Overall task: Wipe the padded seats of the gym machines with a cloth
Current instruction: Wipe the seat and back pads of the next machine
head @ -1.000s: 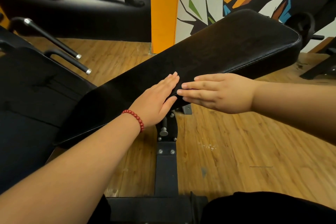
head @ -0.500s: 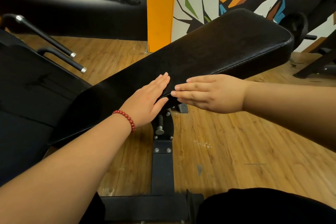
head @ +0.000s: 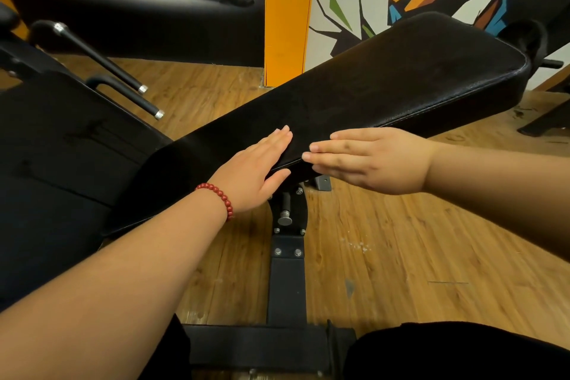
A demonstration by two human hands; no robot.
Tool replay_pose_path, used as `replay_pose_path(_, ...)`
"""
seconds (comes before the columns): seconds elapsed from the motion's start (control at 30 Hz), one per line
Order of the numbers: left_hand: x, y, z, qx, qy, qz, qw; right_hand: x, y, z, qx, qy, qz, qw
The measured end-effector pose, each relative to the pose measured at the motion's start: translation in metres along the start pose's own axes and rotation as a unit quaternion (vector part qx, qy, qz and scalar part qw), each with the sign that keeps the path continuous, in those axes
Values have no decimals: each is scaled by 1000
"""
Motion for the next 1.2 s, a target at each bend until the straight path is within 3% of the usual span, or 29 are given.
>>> replay_pose_path(0.13, 1, 0, 3, -10, -3, 4, 1000, 23, 5, -2, 6, 10, 9, 1000)
replay_pose_path(0.37, 2, 2, 2, 4, 6, 11, 1000, -24, -6, 3, -1, 1, 14, 1000)
replay_pose_path(0.6, 5, 3, 2, -2, 10, 30, 1000, 30, 7, -2, 2, 17, 34, 999)
replay_pose_path(0.87, 2, 0, 3, 15, 8, 46, 999, -23, -7, 4, -10, 11, 16, 1000)
replay_pose_path(1.0, 3, 0, 6, 5, 2, 49, 999, 9, 0, 1, -4, 19, 28, 999)
replay_pose_path(1.2, 3, -2, 10, 8, 7, 43, 999, -5, -1, 4, 6, -14, 17, 1000)
Point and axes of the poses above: each hand's wrist, its own x-axis away from the middle knuckle, its own y-axis out of the back of the hand, z = x × y, the point moved 6 cm from there along -x, towards the middle knuckle, and after that the axes turned 12 degrees about y, right-handed, at the moved point
